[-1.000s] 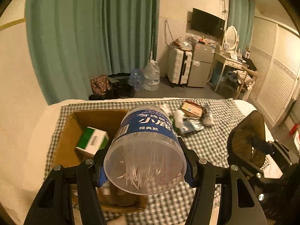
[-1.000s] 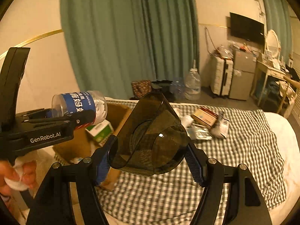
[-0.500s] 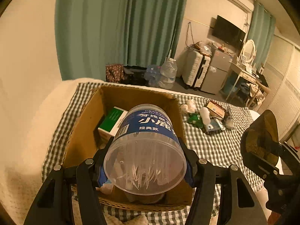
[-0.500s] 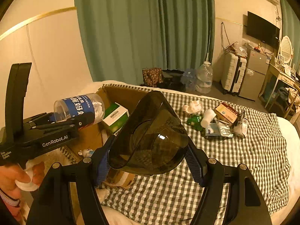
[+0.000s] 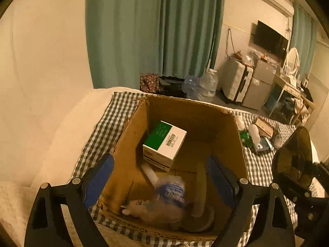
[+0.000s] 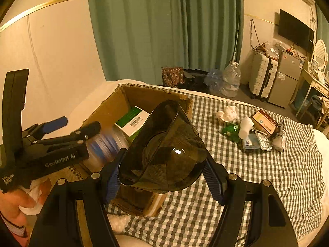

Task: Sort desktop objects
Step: 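Carry the floss jar and black cone into the cardboard box and release both, then withdraw both tools from the box back over the cloth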

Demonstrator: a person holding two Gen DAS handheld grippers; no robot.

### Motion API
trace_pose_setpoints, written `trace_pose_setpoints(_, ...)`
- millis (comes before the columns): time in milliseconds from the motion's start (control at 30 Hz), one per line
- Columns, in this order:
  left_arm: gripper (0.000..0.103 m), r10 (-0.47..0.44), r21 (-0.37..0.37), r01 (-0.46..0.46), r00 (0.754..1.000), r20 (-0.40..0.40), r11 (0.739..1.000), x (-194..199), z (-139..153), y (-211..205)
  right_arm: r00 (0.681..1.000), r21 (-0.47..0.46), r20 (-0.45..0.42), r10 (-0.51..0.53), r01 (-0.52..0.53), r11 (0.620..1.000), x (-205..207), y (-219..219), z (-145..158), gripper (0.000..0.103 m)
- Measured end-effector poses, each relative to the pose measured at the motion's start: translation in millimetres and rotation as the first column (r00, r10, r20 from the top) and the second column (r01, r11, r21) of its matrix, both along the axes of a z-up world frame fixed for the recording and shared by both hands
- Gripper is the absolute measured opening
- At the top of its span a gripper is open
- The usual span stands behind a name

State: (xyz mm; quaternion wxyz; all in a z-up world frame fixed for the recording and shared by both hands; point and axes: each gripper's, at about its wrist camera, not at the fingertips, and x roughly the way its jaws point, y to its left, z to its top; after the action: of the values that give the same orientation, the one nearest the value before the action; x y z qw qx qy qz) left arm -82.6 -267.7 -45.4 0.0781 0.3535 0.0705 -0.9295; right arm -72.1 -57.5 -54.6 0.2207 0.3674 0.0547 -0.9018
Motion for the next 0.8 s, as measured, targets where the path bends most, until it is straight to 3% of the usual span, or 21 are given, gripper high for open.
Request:
trace_pose_setpoints(300,0.094,0.114,0.063,-0.115,0.993,0.015,0.991,0,0,-36,0.998,-0.034,0.034,0.061,-0.06,0.998,-9,-26,-8,0.071)
trace_pose_setpoints(367,0.094,0.114,0.077,-0.115,0.993,0.021,0.99,1,-1,-38,0.994,-0.052,0.032,0.102,-0.1,0.994,-10,-35,-9,0.08)
trace_pose_setpoints(400,0.094,0.112,0.084,-0.113,0.993,0.022,0.99,0,-2,-39,0.995,-0.042,0.013,0.095,-0.094,0.995,-7,-37,-8,0.094)
trace_pose_setpoints(433,0.094,0.112,0.082,-0.113,0.993,0.024,0.99,0,-2,-38,0.997,-0.025,-0.018,0.075,-0.076,0.997,-3,-38,-7,0.097)
trace_pose_setpoints(533,0.094,0.104,0.067,-0.106,0.994,0.027,0.992,-2,-4,-35,0.994,0.054,-0.099,0.055,-0.05,0.997,5,-40,-8,0.097)
trace_pose_setpoints(800,0.094,0.01,0.048,-0.012,0.999,0.041,0.999,2,-6,12,0.996,0.085,-0.076,-0.035,0.042,0.996,3,12,-14,0.097)
